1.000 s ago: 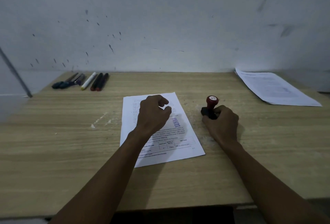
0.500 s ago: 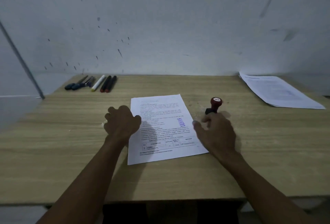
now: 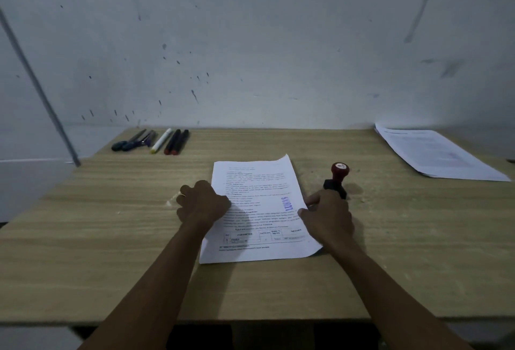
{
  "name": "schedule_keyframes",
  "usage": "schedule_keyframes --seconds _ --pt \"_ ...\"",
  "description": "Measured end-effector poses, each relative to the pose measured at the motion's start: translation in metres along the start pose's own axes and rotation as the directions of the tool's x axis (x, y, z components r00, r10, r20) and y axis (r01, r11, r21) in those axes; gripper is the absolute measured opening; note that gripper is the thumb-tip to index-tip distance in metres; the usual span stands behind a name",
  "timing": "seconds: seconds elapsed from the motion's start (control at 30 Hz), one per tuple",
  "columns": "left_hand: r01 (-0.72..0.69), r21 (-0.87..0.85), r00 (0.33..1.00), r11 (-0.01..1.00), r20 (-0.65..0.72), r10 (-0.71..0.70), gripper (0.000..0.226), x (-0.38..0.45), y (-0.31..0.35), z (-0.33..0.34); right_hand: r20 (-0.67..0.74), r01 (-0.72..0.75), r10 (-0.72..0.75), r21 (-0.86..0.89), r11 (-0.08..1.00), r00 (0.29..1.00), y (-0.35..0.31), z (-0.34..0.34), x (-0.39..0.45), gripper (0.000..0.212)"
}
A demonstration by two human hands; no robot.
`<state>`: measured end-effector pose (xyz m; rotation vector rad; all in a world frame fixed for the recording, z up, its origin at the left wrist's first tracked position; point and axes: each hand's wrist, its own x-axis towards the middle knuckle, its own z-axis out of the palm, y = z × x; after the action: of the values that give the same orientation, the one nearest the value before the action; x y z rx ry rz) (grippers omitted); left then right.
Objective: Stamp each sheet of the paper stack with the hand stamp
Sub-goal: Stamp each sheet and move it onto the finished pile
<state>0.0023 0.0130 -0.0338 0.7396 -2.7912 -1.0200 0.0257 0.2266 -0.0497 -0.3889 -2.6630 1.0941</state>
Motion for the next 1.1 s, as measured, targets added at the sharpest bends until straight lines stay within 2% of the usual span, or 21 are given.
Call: schedule_keyframes --seconds 0.17,0.3,0.37,0.47,0.5,0.57,0.63,0.7,0.83,0.93,1.1 --pt "0.029 -0.107 1.000 0.994 0.014 -0.027 0.058 0.009 -0.008 -0.003 -0.060 0.031 -0.021 0.176 0.984 0.998 -0.001 -0.002 0.005 0.007" --pt "0.040 -0.387 0.999 0.921 0.005 -0.041 0.025 0.015 -0.012 -0.008 -0.113 0.050 -0.018 0.295 0.954 0.993 0.001 -0.002 0.005 0.006" --pt "0.034 -0.468 0.999 0.883 -0.009 -0.043 0.022 0.015 -0.014 -0.012 -0.126 0.050 -0.004 0.362 0.931 0.992 0.002 -0.001 0.004 0.003" --pt "0.070 -0.537 0.997 0.841 0.013 -0.075 0.059 0.016 -0.017 -0.018 -0.121 0.027 0.034 0.466 0.884 0.992 0.000 0.001 0.004 0.003" --pt "0.091 -0.565 0.995 0.820 0.029 -0.091 0.057 0.016 -0.017 -0.020 -0.106 0.006 0.056 0.512 0.859 0.993 -0.001 0.002 0.004 0.003" --pt "0.128 -0.605 0.992 0.786 0.074 -0.104 0.034 0.016 -0.016 -0.026 -0.066 -0.035 0.094 0.610 0.792 0.993 -0.003 0.002 0.005 0.003" --pt "0.155 -0.638 0.985 0.754 0.155 -0.072 0.025 0.016 -0.015 -0.031 -0.025 -0.070 0.119 0.678 0.732 0.993 -0.007 0.002 0.006 0.006" --pt "0.181 -0.672 0.976 0.718 0.211 -0.049 0.025 0.018 -0.016 -0.035 0.016 -0.100 0.126 0.708 0.699 0.992 -0.009 0.003 0.007 0.009" --pt "0.200 -0.718 0.978 0.667 0.186 -0.093 0.041 0.023 -0.020 -0.037 0.075 -0.141 0.125 0.717 0.683 0.989 -0.010 0.001 0.007 0.012" --pt "0.240 -0.735 0.968 0.634 0.227 -0.103 0.047 0.024 -0.023 -0.034 0.113 -0.157 0.110 0.708 0.688 0.988 -0.009 -0.002 0.004 0.013" --pt "0.262 -0.768 0.962 0.585 0.255 -0.096 0.037 0.019 -0.021 -0.036 0.125 -0.157 0.098 0.669 0.727 0.987 -0.007 -0.005 0.003 0.017"
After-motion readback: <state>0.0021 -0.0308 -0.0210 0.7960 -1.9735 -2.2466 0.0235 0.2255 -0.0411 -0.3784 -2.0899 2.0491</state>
